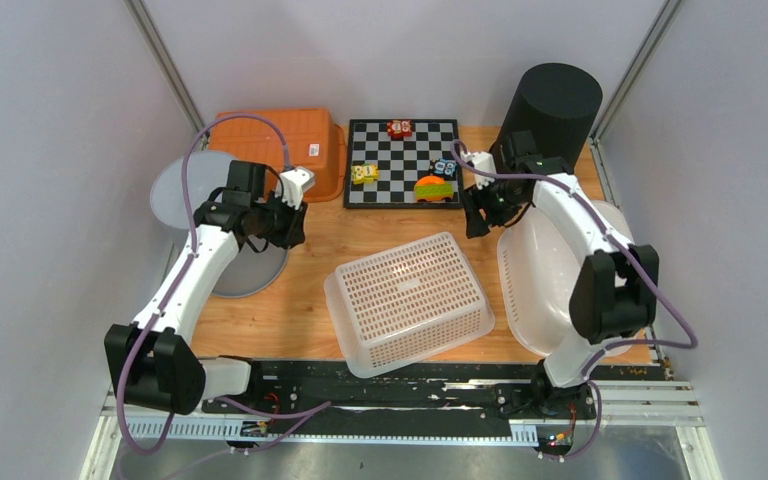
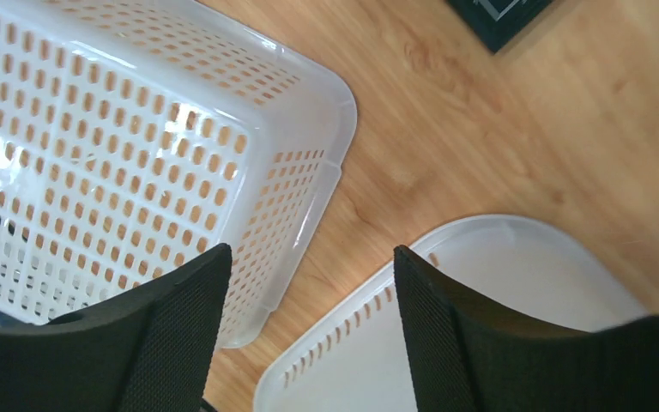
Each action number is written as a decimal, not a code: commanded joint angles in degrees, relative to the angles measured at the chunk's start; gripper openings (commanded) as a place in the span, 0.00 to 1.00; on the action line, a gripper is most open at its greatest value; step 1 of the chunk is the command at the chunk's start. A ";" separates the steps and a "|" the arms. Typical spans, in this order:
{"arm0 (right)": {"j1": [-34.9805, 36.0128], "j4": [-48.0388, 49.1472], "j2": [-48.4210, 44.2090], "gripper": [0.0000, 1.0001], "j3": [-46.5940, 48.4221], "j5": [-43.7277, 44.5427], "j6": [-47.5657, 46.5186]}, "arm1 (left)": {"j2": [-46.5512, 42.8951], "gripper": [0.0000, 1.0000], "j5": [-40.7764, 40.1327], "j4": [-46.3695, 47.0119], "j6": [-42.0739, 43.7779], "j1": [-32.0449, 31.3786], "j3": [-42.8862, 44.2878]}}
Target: Turn the large container upside down
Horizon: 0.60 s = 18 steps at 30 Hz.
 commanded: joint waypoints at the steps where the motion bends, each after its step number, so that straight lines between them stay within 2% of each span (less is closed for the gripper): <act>1: 4.40 -3.17 -6.96 0.74 1.14 3.48 -7.95 | -1.91 0.51 1.96 -1.22 1.62 0.25 2.29; 4: 8.04 -3.26 -11.61 0.80 -0.57 4.29 -12.23 | -2.82 0.71 3.14 -2.20 2.41 0.18 3.83; 7: 13.18 -3.22 -16.50 0.84 -3.34 4.00 -16.73 | -3.88 0.98 4.72 -3.34 3.53 -0.09 5.63; 12: 22.40 -2.09 -24.36 0.91 -9.62 0.78 -23.15 | -6.14 1.00 5.72 -6.56 6.48 -2.38 9.07; 18: 35.24 -2.08 -29.20 0.93 -14.98 -1.57 -29.13 | -9.97 1.00 6.67 -10.11 9.41 -3.89 11.59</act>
